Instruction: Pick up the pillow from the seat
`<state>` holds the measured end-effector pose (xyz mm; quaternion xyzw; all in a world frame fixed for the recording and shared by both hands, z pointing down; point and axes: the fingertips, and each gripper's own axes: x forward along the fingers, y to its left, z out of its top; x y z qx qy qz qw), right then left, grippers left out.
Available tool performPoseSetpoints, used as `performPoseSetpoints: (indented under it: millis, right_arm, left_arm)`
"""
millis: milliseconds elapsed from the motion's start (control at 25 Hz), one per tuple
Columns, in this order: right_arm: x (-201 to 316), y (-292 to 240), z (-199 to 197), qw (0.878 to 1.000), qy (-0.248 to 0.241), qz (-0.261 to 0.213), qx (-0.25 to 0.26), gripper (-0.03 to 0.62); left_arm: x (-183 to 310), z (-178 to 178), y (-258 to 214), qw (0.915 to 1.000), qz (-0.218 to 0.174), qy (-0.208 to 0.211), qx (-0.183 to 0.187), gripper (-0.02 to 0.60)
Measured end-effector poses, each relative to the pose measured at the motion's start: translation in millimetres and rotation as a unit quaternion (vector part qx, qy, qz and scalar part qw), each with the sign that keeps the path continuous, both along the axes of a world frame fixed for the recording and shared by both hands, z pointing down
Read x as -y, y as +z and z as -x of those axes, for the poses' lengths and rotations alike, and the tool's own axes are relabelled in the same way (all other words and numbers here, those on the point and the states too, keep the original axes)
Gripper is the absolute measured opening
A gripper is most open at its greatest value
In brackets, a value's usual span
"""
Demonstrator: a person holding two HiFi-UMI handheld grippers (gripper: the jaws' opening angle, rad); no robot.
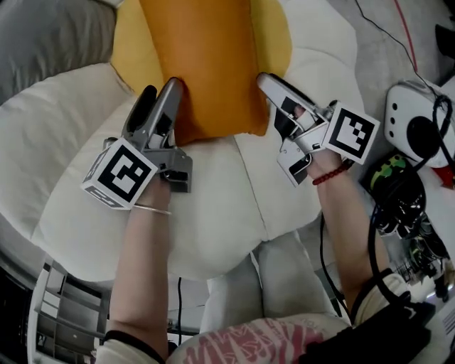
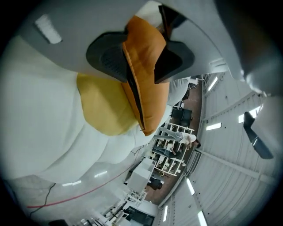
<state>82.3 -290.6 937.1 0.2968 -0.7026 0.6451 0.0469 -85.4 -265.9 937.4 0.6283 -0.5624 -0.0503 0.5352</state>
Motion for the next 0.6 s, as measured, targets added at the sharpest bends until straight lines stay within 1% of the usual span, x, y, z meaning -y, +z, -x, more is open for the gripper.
performPoseSetpoints:
  millis: [40, 80, 160, 240, 280, 320, 400, 440, 480, 520, 600]
  right_arm:
    - [-0.7, 2.7, 0.8, 1.000, 0.002, 0.013, 0.009, 0.186]
    - [-2.2, 5.3, 1.7, 1.000, 0.002, 0.026, 0.016, 0.183]
    - [-5.9, 7.4, 2.8, 0.999, -0.004, 0.044, 0.023, 0.161]
    - [-11.2, -3.6, 5.0, 0.998, -0.007, 0.051, 0.031, 0.157]
    - [-13.8, -16.0, 7.8, 0.998, -0.008, 0.047, 0.036, 0.151]
    - [-13.9, -31.4, 11.8, 0.998, -0.008, 0.038, 0.040, 0.140]
    - [-5.1, -60.2, 21.1, 0.999, -0.006, 0.007, 0.045, 0.105]
    - [-3.7, -67.0, 23.2, 0.999, -0.008, 0.001, 0.042, 0.097]
    - [-9.0, -66.4, 22.5, 0.999, -0.012, 0.008, 0.034, 0.095]
    - [-18.3, -60.5, 20.6, 0.999, -0.017, 0.026, 0.025, 0.095]
    - [-33.9, -48.2, 18.4, 0.998, -0.022, 0.061, 0.015, 0.091]
  left_arm:
    - [-0.7, 0.5, 5.1, 0.9998, 0.010, -0.010, -0.015, 0.356]
    - [-0.5, -1.3, 7.8, 0.9993, 0.015, -0.014, -0.031, 0.368]
    - [-0.4, -8.2, 9.2, 0.9965, 0.019, -0.020, -0.079, 0.367]
    - [-5.3, -13.5, 0.6, 0.9910, 0.022, -0.032, -0.128, 0.367]
    - [-7.8, -14.1, -11.5, 0.9898, 0.017, -0.033, -0.137, 0.357]
    - [-7.1, -13.4, -28.3, 0.9901, 0.004, -0.028, -0.137, 0.336]
    - [4.1, -11.3, -61.4, 0.9917, -0.033, -0.005, -0.124, 0.302]
    - [6.2, -12.9, -68.4, 0.9921, -0.036, 0.007, -0.120, 0.294]
    - [1.0, -17.0, -66.3, 0.9920, -0.021, 0.016, -0.124, 0.282]
    - [-8.4, -22.0, -57.6, 0.9908, 0.006, 0.022, -0.134, 0.271]
    - [-22.9, -28.2, -40.8, 0.9854, 0.052, 0.025, -0.161, 0.263]
